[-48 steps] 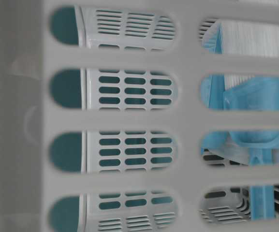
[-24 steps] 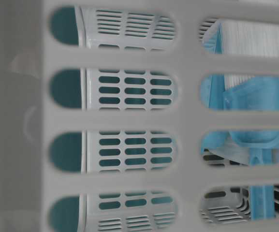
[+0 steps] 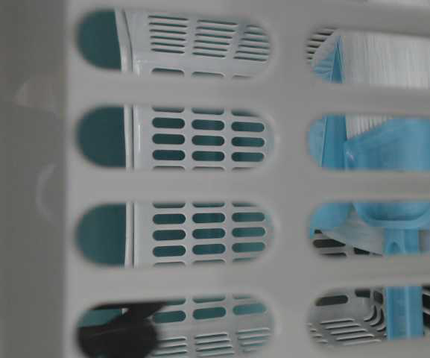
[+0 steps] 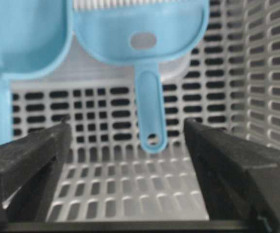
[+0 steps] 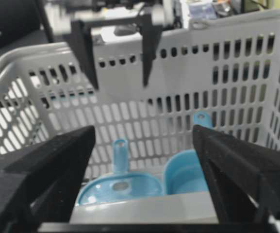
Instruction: Pick up the hand brush from the shopping basket with the left arm.
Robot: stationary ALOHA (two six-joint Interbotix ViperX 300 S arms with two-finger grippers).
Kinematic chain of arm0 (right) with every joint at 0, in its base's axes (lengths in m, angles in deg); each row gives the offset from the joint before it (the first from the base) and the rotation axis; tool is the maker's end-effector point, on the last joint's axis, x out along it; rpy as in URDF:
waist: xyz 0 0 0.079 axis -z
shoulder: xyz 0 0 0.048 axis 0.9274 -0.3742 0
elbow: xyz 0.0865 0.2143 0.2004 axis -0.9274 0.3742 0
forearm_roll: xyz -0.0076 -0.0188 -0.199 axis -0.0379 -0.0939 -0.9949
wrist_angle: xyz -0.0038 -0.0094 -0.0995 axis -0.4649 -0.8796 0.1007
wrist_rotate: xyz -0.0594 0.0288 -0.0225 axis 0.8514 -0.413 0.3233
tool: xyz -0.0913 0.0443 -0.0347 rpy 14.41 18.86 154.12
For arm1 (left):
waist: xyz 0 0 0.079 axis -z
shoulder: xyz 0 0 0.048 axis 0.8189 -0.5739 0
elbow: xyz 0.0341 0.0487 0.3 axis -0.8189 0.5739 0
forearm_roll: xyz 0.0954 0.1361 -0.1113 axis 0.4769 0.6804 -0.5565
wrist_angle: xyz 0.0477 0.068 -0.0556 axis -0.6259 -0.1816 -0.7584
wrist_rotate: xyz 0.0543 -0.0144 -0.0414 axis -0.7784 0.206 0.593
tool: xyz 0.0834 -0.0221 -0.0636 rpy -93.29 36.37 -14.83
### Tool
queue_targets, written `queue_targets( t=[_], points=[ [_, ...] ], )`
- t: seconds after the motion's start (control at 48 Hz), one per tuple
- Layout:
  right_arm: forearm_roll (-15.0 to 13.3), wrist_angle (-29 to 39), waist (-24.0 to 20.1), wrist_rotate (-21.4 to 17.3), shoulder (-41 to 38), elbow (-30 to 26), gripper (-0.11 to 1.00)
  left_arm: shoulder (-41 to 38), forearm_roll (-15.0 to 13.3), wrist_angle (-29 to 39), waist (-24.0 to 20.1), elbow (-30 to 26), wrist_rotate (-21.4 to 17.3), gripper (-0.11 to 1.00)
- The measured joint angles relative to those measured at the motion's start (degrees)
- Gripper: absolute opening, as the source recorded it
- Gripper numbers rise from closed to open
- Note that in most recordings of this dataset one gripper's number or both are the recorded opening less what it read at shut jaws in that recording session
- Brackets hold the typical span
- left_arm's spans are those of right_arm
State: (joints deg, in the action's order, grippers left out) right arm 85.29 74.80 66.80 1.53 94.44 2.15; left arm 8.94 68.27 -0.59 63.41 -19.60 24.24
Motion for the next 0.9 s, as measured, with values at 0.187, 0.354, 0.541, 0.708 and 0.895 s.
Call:
queue_targets(
  t=[0.187,0.354,0.541,0.708,0.895],
  points=[
    [0.09,0.09,0.0,0.0,0.18,1.05,0.76,-4.92,0.0,0.18,1.85,-0.44,0.97,0.9],
    [0.09,0.0,0.09,0.0,0.62,1.32,0.76,-8.35,0.0,0.09,3.08,0.0,2.2,0.9],
    [0.09,0.0,0.09,0.0,1.58,2.02,0.76,-10.81,0.0,-1.32,3.6,1.14,2.46,0.9],
    [0.09,0.0,0.0,0.0,2.37,2.81,0.76,-12.74,0.0,-4.48,3.6,3.16,2.81,0.9],
    [0.09,0.0,0.0,0.0,2.99,3.25,0.76,-15.56,0.0,-9.4,3.6,5.54,3.16,0.9]
  ],
)
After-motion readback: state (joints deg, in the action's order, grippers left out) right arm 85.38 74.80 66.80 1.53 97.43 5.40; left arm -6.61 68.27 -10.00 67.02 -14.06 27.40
